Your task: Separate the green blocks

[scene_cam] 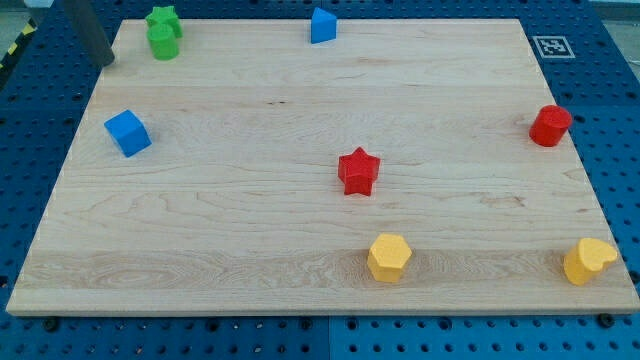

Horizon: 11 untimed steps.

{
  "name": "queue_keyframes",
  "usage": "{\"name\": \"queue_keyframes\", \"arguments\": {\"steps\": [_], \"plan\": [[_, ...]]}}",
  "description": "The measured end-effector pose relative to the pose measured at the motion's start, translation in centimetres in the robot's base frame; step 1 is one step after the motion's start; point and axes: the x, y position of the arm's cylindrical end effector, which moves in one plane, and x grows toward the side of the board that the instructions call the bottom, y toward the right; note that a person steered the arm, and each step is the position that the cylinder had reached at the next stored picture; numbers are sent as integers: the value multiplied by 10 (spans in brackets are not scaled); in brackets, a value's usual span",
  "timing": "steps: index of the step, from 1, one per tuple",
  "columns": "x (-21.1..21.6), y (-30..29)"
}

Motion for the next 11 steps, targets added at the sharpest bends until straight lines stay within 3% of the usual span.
{"name": "queue_keyframes", "arguments": {"steps": [1, 3, 5, 7, 11], "plan": [[-2, -1], [-85, 1], [-86, 43], [-25, 87], [48, 99]]}}
